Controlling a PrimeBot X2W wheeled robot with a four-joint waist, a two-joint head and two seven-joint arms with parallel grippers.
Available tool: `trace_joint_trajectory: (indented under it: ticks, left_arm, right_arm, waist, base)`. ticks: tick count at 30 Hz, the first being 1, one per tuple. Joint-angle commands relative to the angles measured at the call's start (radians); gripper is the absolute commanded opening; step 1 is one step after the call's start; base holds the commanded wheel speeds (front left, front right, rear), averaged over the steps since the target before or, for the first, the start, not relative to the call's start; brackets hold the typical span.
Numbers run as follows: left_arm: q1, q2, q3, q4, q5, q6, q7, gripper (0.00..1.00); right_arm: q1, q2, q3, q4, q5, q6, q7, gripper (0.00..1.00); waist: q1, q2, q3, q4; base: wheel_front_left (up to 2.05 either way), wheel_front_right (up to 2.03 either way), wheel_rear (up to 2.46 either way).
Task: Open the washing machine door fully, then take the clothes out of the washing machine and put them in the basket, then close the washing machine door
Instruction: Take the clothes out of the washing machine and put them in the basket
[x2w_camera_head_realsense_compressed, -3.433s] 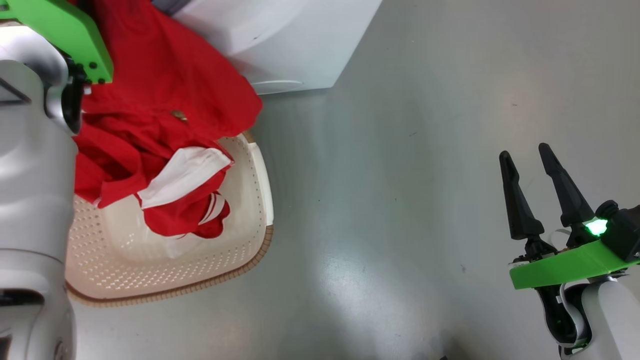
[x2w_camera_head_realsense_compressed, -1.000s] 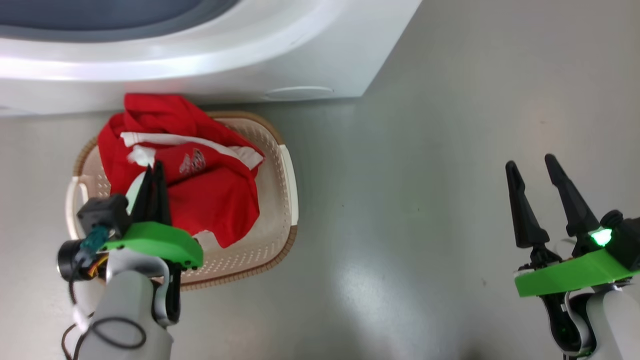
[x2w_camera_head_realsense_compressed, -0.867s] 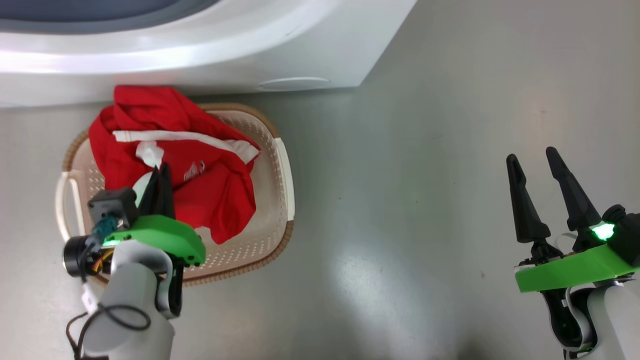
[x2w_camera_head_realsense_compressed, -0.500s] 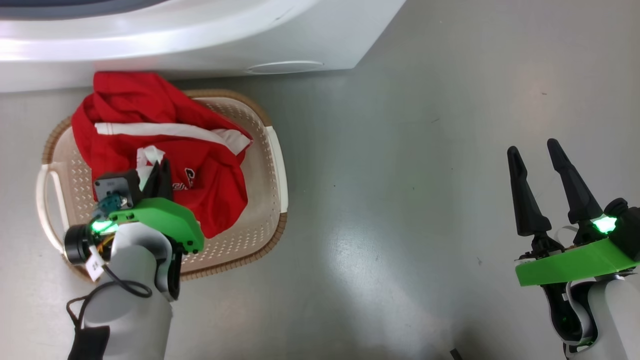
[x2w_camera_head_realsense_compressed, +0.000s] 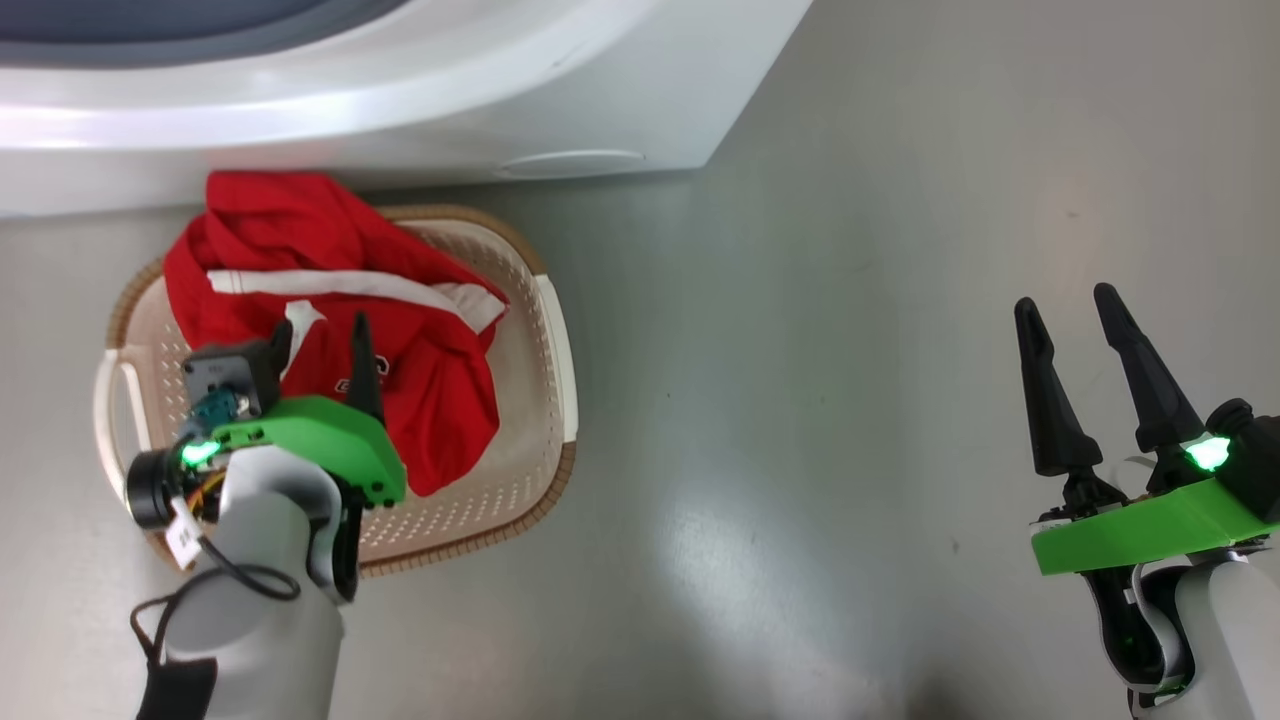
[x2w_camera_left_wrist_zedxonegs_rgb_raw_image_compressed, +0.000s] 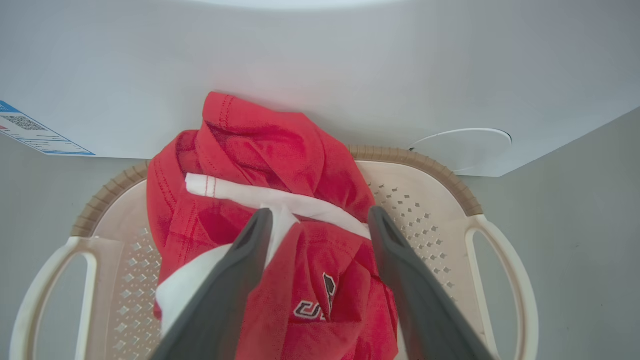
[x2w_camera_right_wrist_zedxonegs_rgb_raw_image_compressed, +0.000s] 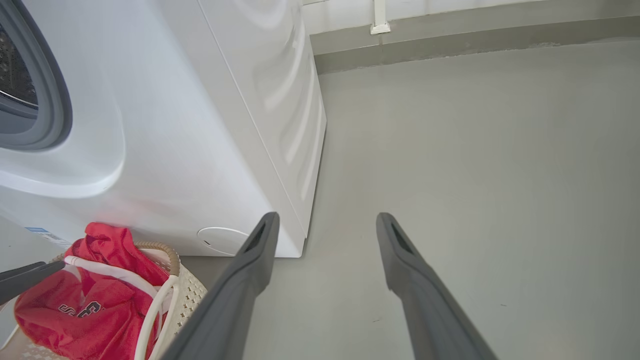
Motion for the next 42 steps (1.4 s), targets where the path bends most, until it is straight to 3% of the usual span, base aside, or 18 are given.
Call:
trace_joint_trajectory:
  ticks: [1,13,25,42]
  left_arm:
    - [0.065,0.028,0.030,-0.036,0.018,-0.006,-0.005,1.00]
    - [0.219,0.028,0.087,-0.203,0.062,-0.037,-0.005,1.00]
    - [0.427,0.028,0.115,-0.480,0.091,-0.071,-0.005,1.00]
    - [0.693,0.028,0.134,-0.767,0.102,-0.082,-0.005,1.00]
  right_arm:
    - [0.021,-0.015,0.023,-0.012,0.004,0.006,-0.006,1.00]
    - [0.072,-0.021,0.041,0.022,0.001,0.006,-0.006,1.00]
    - [0.177,-0.038,0.052,0.052,-0.003,0.006,-0.006,1.00]
    - [0.318,-0.032,0.019,0.033,-0.006,0.006,-0.006,1.00]
  waist:
    - [0.0000,0.0000,-0.043,0.003]
    - [0.0000,0.0000,-0.229,0.006]
    - [0.0000,0.0000,-0.434,0.022]
    - [0.0000,0.0000,-0.591,0.043]
  base:
    - [0.00,0.00,0.00]
    - [0.00,0.00,0.00]
    - [0.00,0.00,0.00]
    - [0.00,0.00,0.00]
